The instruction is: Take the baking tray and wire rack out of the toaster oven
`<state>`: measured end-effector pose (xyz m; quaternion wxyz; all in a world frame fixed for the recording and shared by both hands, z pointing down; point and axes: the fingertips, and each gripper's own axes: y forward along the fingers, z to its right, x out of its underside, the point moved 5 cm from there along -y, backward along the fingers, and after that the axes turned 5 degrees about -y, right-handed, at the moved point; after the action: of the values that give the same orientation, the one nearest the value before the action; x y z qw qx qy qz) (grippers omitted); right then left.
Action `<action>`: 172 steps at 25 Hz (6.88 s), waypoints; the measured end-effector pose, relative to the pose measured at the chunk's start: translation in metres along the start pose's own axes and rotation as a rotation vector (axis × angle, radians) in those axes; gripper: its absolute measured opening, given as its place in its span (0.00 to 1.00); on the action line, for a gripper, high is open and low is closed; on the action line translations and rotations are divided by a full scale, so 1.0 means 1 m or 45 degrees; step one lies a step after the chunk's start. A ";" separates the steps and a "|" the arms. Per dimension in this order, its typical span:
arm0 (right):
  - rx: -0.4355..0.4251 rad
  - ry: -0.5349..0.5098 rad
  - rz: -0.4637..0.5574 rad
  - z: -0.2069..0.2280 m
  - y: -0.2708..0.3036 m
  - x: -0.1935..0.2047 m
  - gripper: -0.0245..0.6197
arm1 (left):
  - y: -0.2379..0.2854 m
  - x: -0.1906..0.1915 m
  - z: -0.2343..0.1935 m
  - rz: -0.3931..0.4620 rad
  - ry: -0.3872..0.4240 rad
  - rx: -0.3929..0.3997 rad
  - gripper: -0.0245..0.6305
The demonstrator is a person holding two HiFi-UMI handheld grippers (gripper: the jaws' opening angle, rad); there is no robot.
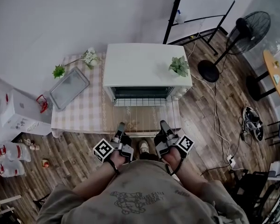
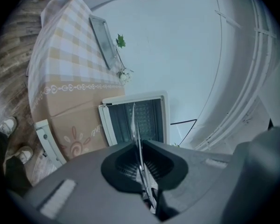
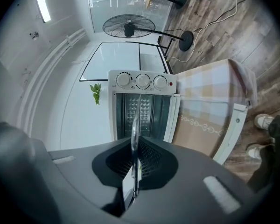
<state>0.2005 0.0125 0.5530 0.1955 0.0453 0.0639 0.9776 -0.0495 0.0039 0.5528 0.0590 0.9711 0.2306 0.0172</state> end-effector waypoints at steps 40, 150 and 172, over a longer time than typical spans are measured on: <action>0.010 -0.112 -0.924 -0.016 0.155 0.249 0.09 | -0.205 -0.163 -0.036 0.986 -0.090 -0.062 0.05; -0.568 -1.961 -0.176 -0.348 0.104 0.068 0.08 | 0.012 -0.118 0.312 0.151 1.960 0.121 0.04; -0.321 -1.946 -0.240 -0.296 0.079 0.011 0.08 | 0.059 -0.059 0.284 -0.098 1.967 0.176 0.04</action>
<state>0.1272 -0.0878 0.2722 0.2711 0.6780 -0.1964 0.6544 -0.0585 -0.1049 0.2777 -0.1786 0.6766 0.2404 0.6727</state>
